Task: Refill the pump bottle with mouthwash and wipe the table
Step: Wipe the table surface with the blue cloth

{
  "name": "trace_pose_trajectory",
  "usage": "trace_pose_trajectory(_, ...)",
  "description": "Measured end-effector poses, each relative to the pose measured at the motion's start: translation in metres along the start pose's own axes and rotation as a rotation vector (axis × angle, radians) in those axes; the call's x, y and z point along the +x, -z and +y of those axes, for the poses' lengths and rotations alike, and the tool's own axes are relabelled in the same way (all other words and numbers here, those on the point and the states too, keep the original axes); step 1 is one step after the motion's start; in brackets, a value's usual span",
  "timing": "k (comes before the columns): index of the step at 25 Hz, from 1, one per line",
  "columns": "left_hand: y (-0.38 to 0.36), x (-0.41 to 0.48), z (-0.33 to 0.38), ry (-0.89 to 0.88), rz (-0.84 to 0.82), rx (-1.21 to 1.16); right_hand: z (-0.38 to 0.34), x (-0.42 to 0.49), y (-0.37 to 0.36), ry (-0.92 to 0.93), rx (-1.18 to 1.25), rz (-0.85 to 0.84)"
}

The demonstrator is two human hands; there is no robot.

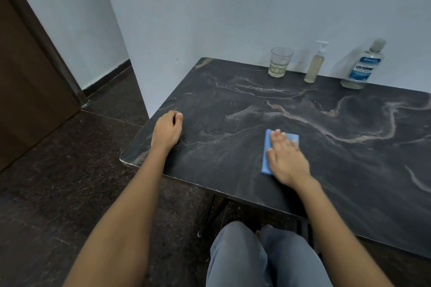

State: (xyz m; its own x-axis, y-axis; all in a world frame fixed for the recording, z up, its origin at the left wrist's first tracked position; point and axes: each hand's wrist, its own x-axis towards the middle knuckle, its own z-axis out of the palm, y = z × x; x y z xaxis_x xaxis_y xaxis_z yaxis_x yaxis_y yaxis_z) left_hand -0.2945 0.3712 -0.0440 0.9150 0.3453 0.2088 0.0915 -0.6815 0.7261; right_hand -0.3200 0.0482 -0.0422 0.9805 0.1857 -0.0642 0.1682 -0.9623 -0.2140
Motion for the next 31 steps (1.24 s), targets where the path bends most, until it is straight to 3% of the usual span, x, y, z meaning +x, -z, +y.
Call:
trace_pose_trajectory(4, 0.005, 0.000, -0.002, 0.126, -0.011, -0.239, -0.076, -0.028, -0.020, 0.325, -0.015, -0.052)
trace_pose_trajectory(7, 0.003, -0.007, -0.001, 0.184, 0.092, -0.363, -0.133, -0.019, -0.034, 0.542, -0.001, -0.080)
trace_pose_trajectory(10, 0.001, -0.017, 0.008, 0.191, 0.146, -0.362, -0.161, 0.018, -0.039, 0.605, 0.046, -0.107)
trace_pose_trajectory(15, -0.035, -0.015, 0.025, -0.042, 0.016, -0.054, -0.129, 0.099, -0.021, 0.382, 0.051, -0.095)
trace_pose_trajectory(21, -0.072, -0.021, 0.041, -0.257, -0.140, 0.224, 0.018, 0.135, 0.018, 0.036, 0.062, 0.009)
trace_pose_trajectory(26, -0.090, -0.035, 0.072, -0.282, -0.191, 0.215, 0.142, 0.081, 0.044, -0.200, 0.065, 0.066)
trace_pose_trajectory(31, -0.102, -0.063, 0.095, -0.329, -0.255, 0.202, 0.200, -0.030, 0.053, -0.421, 0.091, 0.106)
